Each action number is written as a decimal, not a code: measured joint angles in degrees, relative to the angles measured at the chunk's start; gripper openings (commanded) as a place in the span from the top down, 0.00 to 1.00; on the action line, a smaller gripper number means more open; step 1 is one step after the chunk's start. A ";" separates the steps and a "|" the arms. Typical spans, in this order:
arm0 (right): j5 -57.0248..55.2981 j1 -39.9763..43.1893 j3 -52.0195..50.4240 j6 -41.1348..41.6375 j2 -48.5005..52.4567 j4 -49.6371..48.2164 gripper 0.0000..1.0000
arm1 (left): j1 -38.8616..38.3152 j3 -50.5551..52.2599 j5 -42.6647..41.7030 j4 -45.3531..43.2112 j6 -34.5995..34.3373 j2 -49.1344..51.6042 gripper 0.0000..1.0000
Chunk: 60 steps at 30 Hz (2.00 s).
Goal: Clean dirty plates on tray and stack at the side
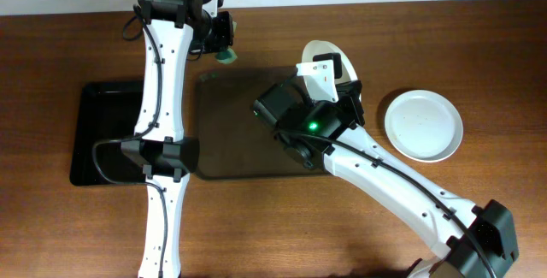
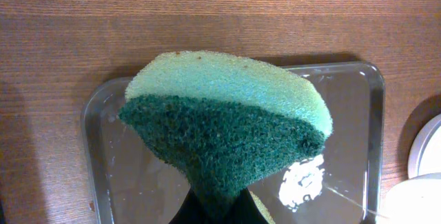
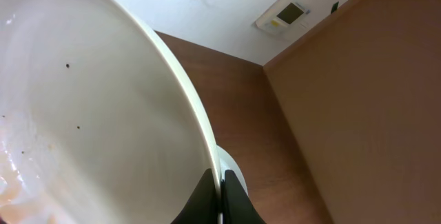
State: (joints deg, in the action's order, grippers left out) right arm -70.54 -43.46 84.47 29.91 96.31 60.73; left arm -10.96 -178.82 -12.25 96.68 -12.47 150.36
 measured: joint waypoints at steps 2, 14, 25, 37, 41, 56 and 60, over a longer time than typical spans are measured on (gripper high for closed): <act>0.00 0.00 0.00 0.07 0.02 0.00 0.96 | 0.00 0.00 0.00 -0.02 0.00 0.00 0.99; 20.79 6.12 0.00 3.28 0.07 0.55 0.96 | 0.00 0.00 0.04 -0.02 0.00 0.00 0.99; 63.49 39.71 0.00 0.20 -3.02 0.94 0.96 | 0.00 0.00 0.07 -0.02 0.00 0.00 0.99; 74.97 68.13 -11.56 -3.72 -3.82 -7.32 0.96 | 0.00 0.00 0.07 0.00 0.00 0.00 0.99; 75.01 70.03 -19.80 -4.22 -3.80 -15.32 0.96 | 0.00 0.00 0.07 -0.02 0.00 0.00 0.99; 74.71 70.05 -25.44 -4.37 0.00 -24.39 0.96 | 0.00 0.00 0.07 -0.02 0.00 0.00 0.99; 74.64 70.05 -25.44 -4.26 0.35 -23.47 0.86 | 0.00 0.00 0.07 -0.02 0.00 0.00 0.99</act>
State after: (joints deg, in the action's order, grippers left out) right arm 4.10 26.59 59.02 25.65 96.66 37.26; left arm -10.96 -178.82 -12.19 96.66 -12.47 150.36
